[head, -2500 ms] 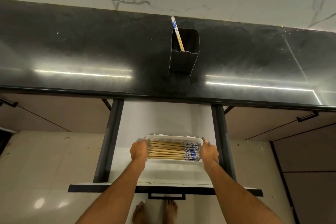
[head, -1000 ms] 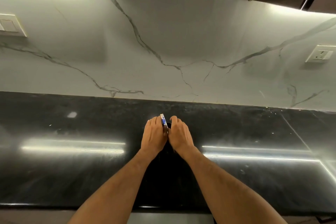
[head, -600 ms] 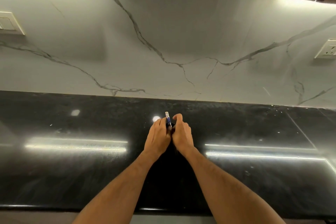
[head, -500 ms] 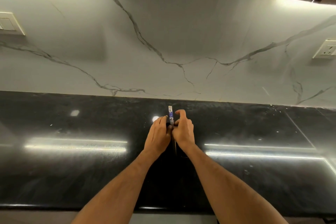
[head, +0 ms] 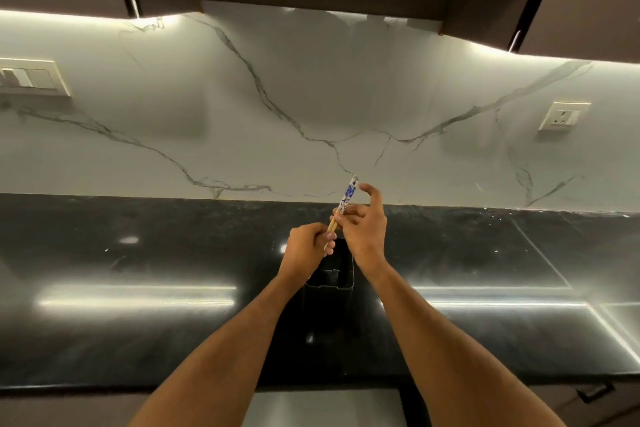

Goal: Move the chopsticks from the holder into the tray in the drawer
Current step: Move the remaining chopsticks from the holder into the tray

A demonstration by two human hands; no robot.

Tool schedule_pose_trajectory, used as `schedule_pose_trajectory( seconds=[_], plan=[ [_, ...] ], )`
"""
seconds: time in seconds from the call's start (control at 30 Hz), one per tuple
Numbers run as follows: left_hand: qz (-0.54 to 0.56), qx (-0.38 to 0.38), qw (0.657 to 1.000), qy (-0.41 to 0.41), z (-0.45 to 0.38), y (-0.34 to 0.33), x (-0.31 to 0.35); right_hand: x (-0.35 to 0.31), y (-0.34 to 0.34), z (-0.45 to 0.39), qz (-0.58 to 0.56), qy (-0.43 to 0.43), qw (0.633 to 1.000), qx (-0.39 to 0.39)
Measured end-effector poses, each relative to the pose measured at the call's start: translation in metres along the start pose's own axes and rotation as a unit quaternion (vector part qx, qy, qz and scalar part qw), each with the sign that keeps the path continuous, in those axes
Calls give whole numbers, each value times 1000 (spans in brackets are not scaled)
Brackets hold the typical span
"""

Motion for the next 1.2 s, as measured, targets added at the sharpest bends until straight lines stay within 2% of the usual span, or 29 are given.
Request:
schedule_pose_trajectory(
  seconds=[0.2,0.63,0.77,0.83,0.93,1.0,1.1,1.17,1.2],
  plan=[
    [4,-29,999,40,54,16,11,-15,24,50,18,46,999,-7],
    [-31,-86,994,67,173,31,30,-16,58,171,-30,-7,999,29],
    [-75,-111,987,93,203,26,20,5,68,204,9,-38,999,19],
    [-125,-137,977,109,214,20,11,17,74,219,80,-50,995,20],
    [-219,-208,947,112,230,7,0,29,86,239,256,3,966,21],
    [-290,-250,920,82,241,-4,-4,39,82,251,349,59,934,-44],
    [-357,-293,885,52,258,-23,-16,72,64,271,490,118,843,-189],
    [-373,-310,873,40,270,-36,-26,99,57,285,556,126,783,-250],
    [-377,-316,870,37,277,-42,-32,112,56,291,569,116,769,-267]
  ],
)
Point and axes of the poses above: each hand's wrist, its own z-axis away from the middle knuckle, its own y-axis out of the back of the hand, x = y × z, the point moved 8 cm from there along -z, towards the middle knuckle, and after that the axes turned 8 degrees about -y, right-handed, at the moved point
